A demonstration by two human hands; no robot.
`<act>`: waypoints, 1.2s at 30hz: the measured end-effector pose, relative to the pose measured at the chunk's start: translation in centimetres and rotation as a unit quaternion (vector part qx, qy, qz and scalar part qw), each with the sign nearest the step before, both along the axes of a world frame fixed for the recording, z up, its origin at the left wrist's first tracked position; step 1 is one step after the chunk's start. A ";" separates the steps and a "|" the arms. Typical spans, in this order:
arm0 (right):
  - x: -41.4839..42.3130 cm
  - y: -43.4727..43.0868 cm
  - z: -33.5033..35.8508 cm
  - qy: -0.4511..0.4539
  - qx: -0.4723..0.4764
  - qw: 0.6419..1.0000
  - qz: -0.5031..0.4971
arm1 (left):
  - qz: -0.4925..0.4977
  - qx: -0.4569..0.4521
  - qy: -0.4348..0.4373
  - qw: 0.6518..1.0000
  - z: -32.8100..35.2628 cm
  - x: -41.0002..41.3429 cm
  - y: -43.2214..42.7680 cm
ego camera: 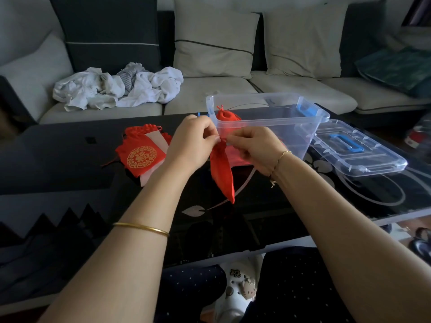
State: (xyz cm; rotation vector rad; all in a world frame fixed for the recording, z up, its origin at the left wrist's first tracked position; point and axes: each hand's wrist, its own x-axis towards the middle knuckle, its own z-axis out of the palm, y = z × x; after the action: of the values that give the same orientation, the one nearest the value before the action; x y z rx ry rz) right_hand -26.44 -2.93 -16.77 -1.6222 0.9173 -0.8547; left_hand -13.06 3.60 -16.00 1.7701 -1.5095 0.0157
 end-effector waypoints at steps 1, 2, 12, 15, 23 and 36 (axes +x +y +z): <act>-0.4 -0.4 0.0 0.045 -0.064 0.996 -0.034 | 0.006 0.005 -0.001 1.000 0.0 0.3 -0.1; -0.7 -0.8 0.0 0.070 -0.106 0.990 -0.060 | 0.009 0.010 -0.004 1.000 0.0 0.5 -0.1; -1.9 0.2 -2.0 0.053 0.020 0.998 0.027 | 0.017 0.057 0.106 0.993 -0.2 -0.3 -0.7; -1.7 1.0 -2.6 0.150 -0.025 0.987 0.045 | 0.004 0.051 0.159 0.986 0.5 -0.7 -0.9; -3.1 -0.4 -2.8 0.208 -0.181 0.958 -0.081 | -0.023 0.001 0.256 0.966 1.4 -2.2 -2.0; -4.9 -9.0 7.2 0.197 -0.252 0.917 -0.241 | 0.002 -0.022 0.250 0.968 3.2 -3.4 -8.1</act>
State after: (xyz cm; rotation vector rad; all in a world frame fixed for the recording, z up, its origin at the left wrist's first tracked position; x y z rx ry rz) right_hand -31.32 -11.91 -9.59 -2.0995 1.5150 -1.1949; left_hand -16.42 -4.47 -12.84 1.5867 -1.1273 -0.3664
